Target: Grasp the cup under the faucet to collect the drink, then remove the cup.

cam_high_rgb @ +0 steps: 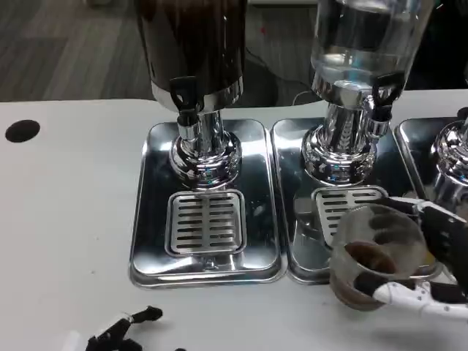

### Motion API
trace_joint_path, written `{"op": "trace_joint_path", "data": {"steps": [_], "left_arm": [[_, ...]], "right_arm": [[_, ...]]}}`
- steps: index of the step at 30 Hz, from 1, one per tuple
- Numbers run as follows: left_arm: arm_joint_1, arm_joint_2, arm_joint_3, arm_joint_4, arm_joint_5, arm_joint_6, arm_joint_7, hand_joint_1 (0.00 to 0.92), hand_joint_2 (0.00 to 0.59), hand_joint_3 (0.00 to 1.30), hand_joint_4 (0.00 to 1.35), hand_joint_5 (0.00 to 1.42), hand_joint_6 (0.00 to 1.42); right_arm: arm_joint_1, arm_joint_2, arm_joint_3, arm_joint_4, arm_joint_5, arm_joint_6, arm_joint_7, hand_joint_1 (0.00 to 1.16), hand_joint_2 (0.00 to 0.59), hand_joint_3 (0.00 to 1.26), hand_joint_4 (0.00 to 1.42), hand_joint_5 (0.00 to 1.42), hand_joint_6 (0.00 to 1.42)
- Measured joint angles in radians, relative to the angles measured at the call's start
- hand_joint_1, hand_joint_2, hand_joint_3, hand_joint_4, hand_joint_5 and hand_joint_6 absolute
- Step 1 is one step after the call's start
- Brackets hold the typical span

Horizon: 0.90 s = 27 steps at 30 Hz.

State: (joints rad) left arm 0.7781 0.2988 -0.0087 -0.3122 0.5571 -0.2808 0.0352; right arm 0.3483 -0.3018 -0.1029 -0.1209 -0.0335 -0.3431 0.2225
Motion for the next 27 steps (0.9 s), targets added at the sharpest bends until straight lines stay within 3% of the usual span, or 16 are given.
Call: {"op": "trace_joint_path", "data": {"steps": [12,27], "left_arm": [[-0.004,-0.005,-0.014,-0.014,0.001,0.035,0.000,0.000,0.084,0.31,0.23,0.44,0.73],[0.022,-0.006,-0.019,-0.051,0.004,0.069,-0.004,0.000,0.084,0.31,0.23,0.44,0.73]], "right_arm": [[0.024,-0.003,-0.031,0.187,0.004,-0.247,0.017,0.86,0.111,0.44,0.45,0.48,0.32],[-0.031,0.016,-0.028,0.469,-0.003,-0.446,0.015,0.85,0.100,0.44,0.45,0.48,0.32]]}}
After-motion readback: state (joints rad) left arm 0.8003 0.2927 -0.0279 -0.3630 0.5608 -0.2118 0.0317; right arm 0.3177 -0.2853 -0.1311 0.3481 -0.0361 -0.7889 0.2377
